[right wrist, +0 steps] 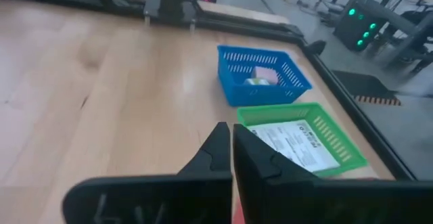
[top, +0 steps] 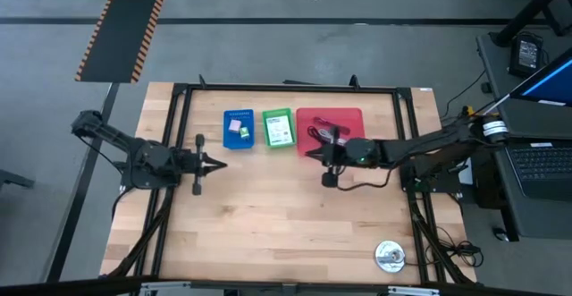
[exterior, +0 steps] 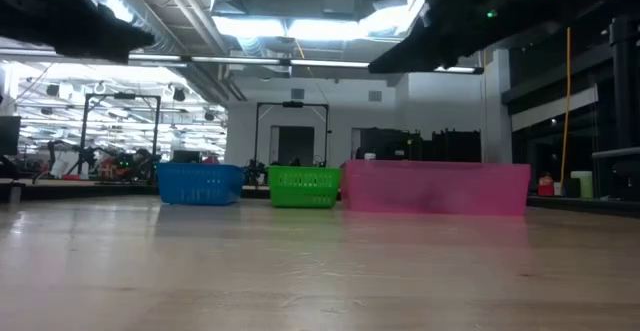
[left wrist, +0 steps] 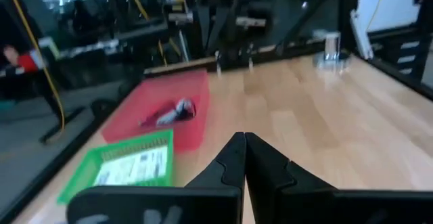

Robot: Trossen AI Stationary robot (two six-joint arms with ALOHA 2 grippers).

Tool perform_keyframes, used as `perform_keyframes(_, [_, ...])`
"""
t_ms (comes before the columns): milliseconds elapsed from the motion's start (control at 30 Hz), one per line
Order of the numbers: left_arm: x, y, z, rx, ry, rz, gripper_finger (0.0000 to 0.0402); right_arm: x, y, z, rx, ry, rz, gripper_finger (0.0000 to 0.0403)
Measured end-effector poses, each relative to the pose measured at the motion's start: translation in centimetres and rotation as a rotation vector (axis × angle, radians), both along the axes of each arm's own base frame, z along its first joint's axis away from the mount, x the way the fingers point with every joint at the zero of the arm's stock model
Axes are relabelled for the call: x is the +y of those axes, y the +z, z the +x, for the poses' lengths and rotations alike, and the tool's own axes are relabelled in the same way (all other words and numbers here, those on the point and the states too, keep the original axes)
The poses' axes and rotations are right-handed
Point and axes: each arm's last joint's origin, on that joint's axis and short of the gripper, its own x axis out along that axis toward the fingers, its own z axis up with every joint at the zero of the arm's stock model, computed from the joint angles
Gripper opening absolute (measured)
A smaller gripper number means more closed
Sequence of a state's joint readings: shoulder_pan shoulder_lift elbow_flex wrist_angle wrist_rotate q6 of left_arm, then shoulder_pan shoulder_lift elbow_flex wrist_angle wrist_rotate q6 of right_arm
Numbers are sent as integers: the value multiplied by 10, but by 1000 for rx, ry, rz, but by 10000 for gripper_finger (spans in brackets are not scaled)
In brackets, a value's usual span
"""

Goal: Pick and place items into bin
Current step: Return to Home Position

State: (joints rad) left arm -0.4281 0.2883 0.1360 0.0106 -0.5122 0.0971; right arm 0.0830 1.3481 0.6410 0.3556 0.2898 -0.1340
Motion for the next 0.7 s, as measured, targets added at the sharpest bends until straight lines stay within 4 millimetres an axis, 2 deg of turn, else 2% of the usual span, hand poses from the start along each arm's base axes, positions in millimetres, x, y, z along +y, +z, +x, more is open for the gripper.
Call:
perform_keyframes(233, [8,7,-12,-75,-68,6,3,-9,6,-22,-94,89,58,0])
perform_keyframes(400, [14,7,-15,-97,-59,-5,3,-16,-2,-34,-139,113,91,0])
perform_keyframes(700, [22,-18,-7,-164,-73,-7,3,-19,-3,-42,-164,116,109,0])
